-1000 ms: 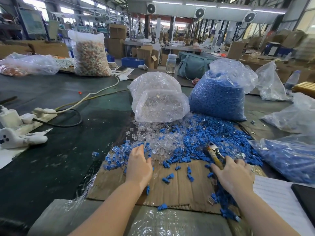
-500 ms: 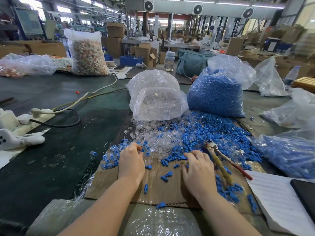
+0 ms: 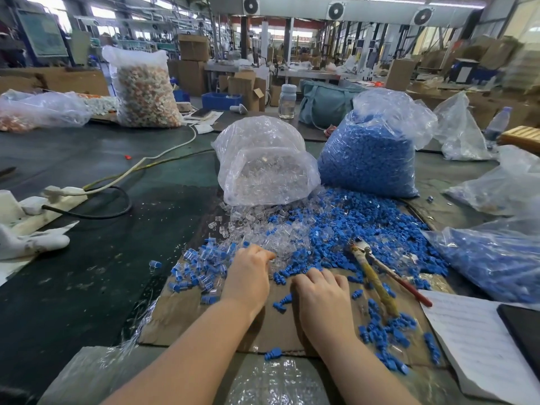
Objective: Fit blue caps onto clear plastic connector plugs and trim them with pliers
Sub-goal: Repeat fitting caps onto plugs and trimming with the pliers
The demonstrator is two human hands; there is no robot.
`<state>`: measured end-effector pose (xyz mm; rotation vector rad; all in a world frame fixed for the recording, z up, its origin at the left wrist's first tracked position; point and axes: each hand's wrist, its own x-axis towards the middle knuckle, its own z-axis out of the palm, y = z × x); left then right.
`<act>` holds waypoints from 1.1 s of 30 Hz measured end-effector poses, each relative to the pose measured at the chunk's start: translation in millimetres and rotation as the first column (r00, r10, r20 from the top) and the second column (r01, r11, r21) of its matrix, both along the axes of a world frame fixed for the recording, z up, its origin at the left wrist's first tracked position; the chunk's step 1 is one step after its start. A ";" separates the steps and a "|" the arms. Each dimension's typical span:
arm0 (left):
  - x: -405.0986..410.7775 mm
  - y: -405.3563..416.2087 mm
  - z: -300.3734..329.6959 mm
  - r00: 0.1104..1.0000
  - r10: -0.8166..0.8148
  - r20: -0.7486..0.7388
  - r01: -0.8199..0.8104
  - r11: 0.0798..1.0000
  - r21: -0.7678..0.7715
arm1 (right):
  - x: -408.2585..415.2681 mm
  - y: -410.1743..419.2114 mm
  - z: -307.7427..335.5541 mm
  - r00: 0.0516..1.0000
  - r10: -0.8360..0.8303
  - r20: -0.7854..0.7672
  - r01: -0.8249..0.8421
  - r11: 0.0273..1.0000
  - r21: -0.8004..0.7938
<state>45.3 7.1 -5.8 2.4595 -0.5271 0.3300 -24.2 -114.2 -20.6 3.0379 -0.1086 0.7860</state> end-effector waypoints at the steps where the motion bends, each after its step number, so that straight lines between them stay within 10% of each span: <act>1: 0.9 -2.5 -1.1 0.999 -0.035 -0.026 0.037 0.998 0.055 | -0.2 -1.9 0.0 1.000 -0.006 0.002 0.006 1.000 -0.004; 6: 1.6 -13.8 -4.0 0.991 -0.091 -0.102 0.111 0.970 0.217 | -1.0 -5.6 -0.8 1.000 -0.003 0.013 0.003 1.000 -0.001; 19: -11.8 -9.7 -14.1 1.000 -0.005 0.006 0.005 0.999 -0.053 | -2.4 -6.2 -6.0 0.996 -0.011 0.087 0.000 0.992 0.128; 25: -14.8 -6.9 -13.5 1.000 0.009 -0.002 -0.010 0.999 -0.051 | -6.5 -5.2 -6.4 0.962 0.249 0.117 -0.265 0.951 0.161; 33: -17.2 -4.0 -8.4 1.000 0.024 0.015 -0.024 1.000 0.011 | -4.9 -5.7 -10.1 0.975 0.218 0.034 -0.219 0.942 0.256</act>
